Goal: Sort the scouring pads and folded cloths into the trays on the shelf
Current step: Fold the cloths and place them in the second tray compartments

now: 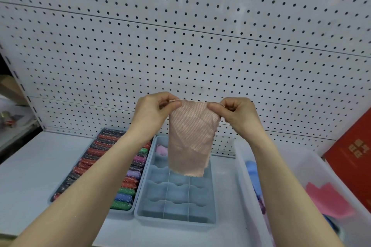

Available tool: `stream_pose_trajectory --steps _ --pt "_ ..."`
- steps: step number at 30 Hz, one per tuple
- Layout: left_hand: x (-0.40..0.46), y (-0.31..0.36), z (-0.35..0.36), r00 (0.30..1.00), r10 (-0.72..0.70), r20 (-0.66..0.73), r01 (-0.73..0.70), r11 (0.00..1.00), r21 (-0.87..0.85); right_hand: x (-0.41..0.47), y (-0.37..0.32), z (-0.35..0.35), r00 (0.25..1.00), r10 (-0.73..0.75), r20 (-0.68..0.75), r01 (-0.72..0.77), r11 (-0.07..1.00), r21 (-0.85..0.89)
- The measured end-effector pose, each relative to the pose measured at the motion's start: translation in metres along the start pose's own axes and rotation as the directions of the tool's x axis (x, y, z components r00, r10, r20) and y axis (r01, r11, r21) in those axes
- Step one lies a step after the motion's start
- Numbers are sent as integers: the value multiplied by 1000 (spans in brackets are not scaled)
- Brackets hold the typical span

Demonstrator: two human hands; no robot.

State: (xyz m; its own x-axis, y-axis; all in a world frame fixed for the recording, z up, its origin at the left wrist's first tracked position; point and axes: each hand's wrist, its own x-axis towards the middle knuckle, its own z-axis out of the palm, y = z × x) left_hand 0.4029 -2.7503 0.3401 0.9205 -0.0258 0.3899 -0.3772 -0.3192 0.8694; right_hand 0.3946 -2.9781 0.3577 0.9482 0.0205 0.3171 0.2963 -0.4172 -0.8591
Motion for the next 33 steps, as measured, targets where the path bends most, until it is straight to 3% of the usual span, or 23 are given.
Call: stream_pose_trajectory --steps 6,8,10,14,17,21,24,26,28,30,33 --pt "0 1 -1 996 -88 24 91 988 -122 -1 2 -1 1000 29 4 -29 995 90" --pt "-1 1 2 980 -158 122 163 986 -35 -1 2 -1 999 37 4 -37 993 113" --pt "-2 -4 7 971 -196 135 195 981 21 0 2 -1 999 43 -1 -43 993 113" --pt "-2 -11 8 973 -230 18 229 953 -198 1 2 -2 998 59 -16 -57 994 94" --pt "-1 -7 8 982 -191 -3 184 949 -257 -1 0 -5 999 48 12 -49 996 79" --pt "-2 -1 0 983 -121 135 165 905 -392 -9 -9 -18 987 0 160 -39 970 241" --pt "1 -2 -5 969 -138 205 219 861 -458 -5 -12 -25 965 32 259 -123 931 343" --pt "7 -5 0 961 -243 133 277 879 -389 6 -6 -18 968 157 196 -212 928 306" --pt "10 -7 11 945 -326 38 320 888 -329 16 1 -4 972 233 25 -234 962 140" --pt "11 -6 23 938 -345 -36 321 902 -290 21 6 10 971 208 -117 -207 978 16" --pt "10 1 36 943 -315 -104 281 925 -254 20 -3 26 965 166 -201 -173 985 -17"
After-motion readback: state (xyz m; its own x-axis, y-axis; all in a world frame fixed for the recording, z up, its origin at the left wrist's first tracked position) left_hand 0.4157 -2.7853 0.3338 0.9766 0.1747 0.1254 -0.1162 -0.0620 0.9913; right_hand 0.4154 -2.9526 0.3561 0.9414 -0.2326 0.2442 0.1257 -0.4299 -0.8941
